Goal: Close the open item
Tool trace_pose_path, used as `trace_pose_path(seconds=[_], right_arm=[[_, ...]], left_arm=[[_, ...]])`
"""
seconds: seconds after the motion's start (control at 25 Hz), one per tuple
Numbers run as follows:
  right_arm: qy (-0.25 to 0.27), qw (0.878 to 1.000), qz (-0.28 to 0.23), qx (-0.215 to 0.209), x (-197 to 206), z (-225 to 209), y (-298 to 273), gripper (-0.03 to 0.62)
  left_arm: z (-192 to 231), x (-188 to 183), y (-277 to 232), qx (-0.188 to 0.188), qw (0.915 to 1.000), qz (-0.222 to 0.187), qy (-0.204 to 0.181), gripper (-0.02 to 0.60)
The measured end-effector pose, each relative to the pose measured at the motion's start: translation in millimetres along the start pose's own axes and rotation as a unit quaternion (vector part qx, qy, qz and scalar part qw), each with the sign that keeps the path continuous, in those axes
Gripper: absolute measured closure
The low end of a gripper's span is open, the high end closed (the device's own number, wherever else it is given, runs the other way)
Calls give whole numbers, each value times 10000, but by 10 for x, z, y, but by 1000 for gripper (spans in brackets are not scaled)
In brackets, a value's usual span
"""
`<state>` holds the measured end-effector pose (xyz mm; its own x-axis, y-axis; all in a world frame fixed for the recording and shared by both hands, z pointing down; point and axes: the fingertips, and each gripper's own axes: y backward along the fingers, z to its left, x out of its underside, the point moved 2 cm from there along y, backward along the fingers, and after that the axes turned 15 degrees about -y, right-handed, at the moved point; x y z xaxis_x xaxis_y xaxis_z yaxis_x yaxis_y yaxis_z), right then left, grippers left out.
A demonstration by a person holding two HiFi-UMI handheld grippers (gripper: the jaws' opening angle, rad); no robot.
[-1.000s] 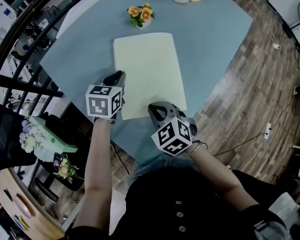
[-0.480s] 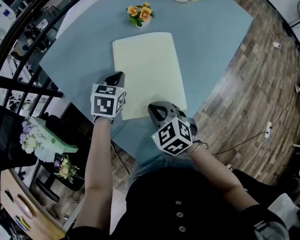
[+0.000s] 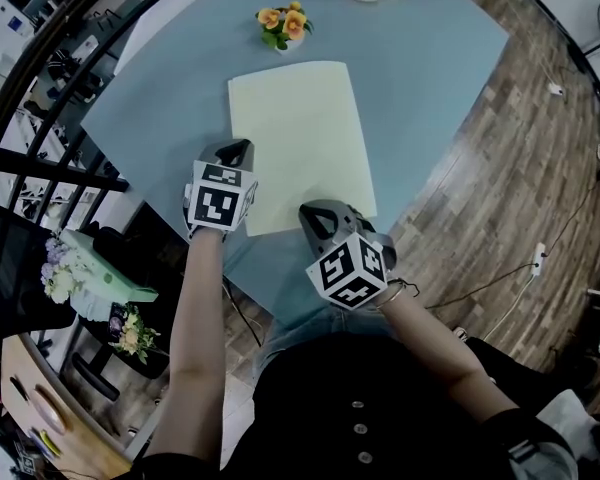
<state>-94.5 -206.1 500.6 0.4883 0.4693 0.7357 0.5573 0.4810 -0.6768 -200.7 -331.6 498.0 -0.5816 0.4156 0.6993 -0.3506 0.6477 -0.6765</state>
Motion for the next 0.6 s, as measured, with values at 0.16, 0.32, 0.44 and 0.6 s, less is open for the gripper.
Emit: trace_pose_path(seconds=[0.16, 0.32, 0.44, 0.6], right_arm=[[44, 10000, -24, 27, 10, 8, -4, 602], [61, 10000, -42, 40, 14, -7, 5, 602], [90, 10000, -38, 11, 5, -11, 12, 599], [30, 10000, -42, -52, -23, -23, 32, 589]], left_arm=[[9, 7, 7, 211, 9997, -35, 122, 565], [-1, -9, -3, 252, 9997, -3, 67, 565], [5, -11, 8, 231, 9997, -14, 128, 565], [18, -26, 22, 239, 9996, 37, 175, 565]])
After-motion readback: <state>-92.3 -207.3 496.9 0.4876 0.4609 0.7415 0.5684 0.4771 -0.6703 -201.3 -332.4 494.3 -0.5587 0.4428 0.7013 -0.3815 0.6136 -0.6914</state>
